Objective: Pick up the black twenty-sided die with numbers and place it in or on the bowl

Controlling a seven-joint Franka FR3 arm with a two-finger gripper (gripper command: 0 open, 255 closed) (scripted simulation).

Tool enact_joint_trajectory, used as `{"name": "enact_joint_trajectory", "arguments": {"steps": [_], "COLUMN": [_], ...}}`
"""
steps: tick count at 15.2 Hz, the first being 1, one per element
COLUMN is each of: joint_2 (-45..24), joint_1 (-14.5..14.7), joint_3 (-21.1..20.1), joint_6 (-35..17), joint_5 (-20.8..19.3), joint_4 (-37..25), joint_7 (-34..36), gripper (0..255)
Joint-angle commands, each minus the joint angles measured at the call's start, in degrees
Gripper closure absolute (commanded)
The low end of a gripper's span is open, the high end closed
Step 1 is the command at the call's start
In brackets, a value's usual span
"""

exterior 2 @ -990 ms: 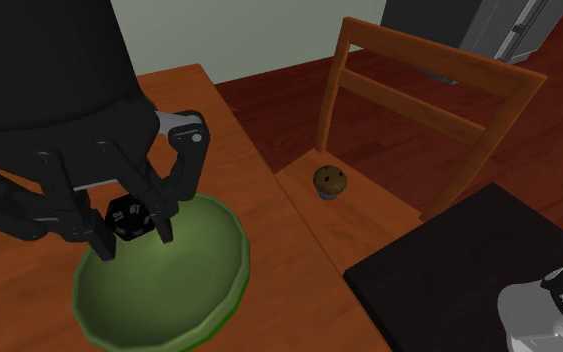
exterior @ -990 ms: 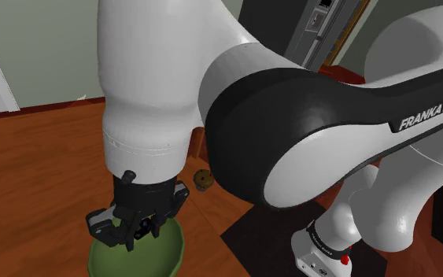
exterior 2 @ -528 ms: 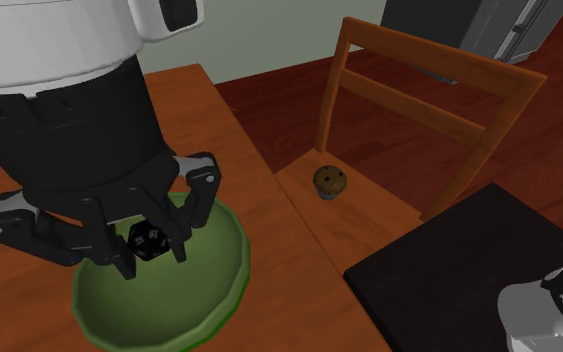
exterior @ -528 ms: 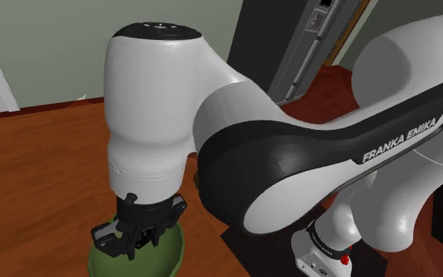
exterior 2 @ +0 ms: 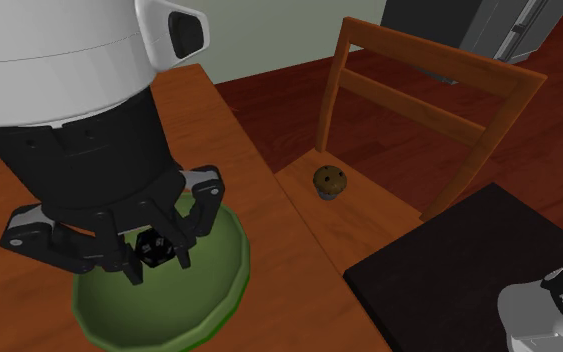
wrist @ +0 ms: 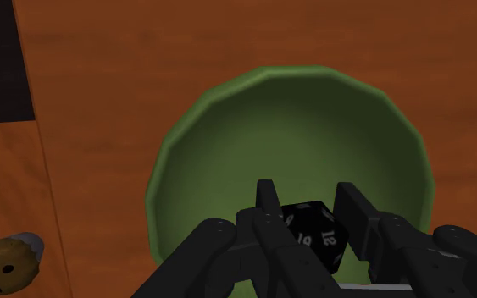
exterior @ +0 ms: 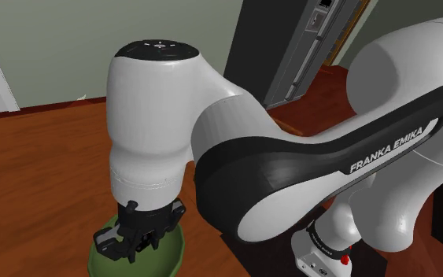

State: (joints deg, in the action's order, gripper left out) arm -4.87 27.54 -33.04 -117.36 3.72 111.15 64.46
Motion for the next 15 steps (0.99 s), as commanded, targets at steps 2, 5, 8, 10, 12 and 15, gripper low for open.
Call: {"name": "enact_joint_trajectory", "arguments": {"steps": [2,5,8,10,12,15], "joint_2": [0.0,0.0,0.7,1.8,2.1,2.1], "joint_1": [0.0,0.0,-0.2,-0.5,-0.6,-0.6], "joint_3": [0.0,0.0,0.1,0.2,0.3,0.3], "joint_6": [0.0,0.0,1.8,5.5,7.0,7.0], "joint_5": [0.0,0.0,0.4,0.9,1.1,1.1], "joint_4": [0.0,0.0,-1.2,-4.0,-5.1,-5.1], "joint_7": [0.0,0.0,-0.3,-0.7,-0.8,-0.8], "gripper": [0,0,0,0,0,0]}}
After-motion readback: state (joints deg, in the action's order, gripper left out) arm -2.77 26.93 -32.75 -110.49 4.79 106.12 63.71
